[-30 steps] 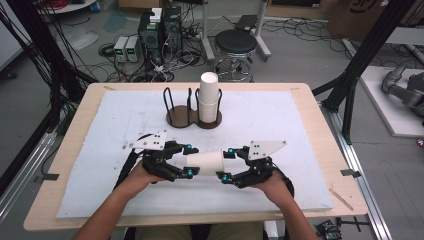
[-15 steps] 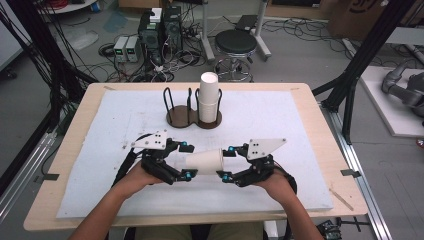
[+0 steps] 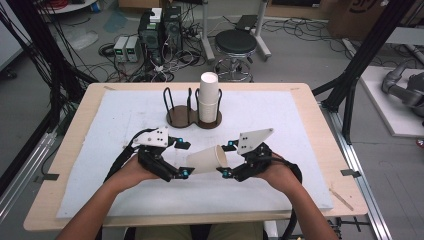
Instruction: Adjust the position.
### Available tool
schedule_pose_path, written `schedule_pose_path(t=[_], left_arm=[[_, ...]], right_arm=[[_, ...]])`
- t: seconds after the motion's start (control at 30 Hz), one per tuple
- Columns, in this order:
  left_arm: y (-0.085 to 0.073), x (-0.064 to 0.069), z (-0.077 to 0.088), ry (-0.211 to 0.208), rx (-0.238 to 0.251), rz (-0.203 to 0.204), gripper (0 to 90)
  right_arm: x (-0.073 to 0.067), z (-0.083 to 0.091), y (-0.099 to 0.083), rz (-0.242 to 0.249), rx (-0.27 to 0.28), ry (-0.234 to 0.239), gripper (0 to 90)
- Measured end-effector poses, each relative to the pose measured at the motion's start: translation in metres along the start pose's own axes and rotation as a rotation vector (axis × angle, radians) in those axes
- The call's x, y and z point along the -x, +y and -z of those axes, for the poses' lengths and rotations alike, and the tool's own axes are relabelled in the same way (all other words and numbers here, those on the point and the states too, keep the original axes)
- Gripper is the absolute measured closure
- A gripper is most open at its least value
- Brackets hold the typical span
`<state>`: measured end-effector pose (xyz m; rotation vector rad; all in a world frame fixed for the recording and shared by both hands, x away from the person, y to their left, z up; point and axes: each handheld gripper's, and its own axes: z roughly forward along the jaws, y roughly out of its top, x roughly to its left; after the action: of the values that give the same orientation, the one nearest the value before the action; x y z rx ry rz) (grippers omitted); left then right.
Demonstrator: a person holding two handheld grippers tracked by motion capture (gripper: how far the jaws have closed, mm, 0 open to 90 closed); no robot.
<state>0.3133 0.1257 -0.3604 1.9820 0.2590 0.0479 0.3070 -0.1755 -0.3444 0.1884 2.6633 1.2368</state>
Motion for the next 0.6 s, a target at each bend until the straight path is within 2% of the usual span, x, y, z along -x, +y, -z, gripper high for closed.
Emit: schedule_pose_path(t=[0.13,0.33,0.47,0.5,0.6], left_arm=[[0.001,0.000,-0.004,0.003,-0.038,-0.006,17.9],[0.001,0.002,-0.014,-0.020,-0.107,-0.033,18.6],[0.002,0.003,-0.018,-0.039,-0.135,-0.041,21.5],[0.002,0.003,-0.019,-0.045,-0.161,-0.046,22.1],[0.001,0.004,-0.023,-0.065,-0.185,-0.050,24.1]], right_arm=[[-0.001,-0.003,0.009,0.036,-0.049,0.003,34.2],[-0.005,-0.011,0.020,0.091,-0.139,0.002,33.8],[-0.007,-0.015,0.024,0.104,-0.164,0.008,33.4],[-0.008,-0.017,0.025,0.108,-0.175,0.013,33.1],[-0.010,-0.020,0.026,0.116,-0.187,0.016,33.0]])
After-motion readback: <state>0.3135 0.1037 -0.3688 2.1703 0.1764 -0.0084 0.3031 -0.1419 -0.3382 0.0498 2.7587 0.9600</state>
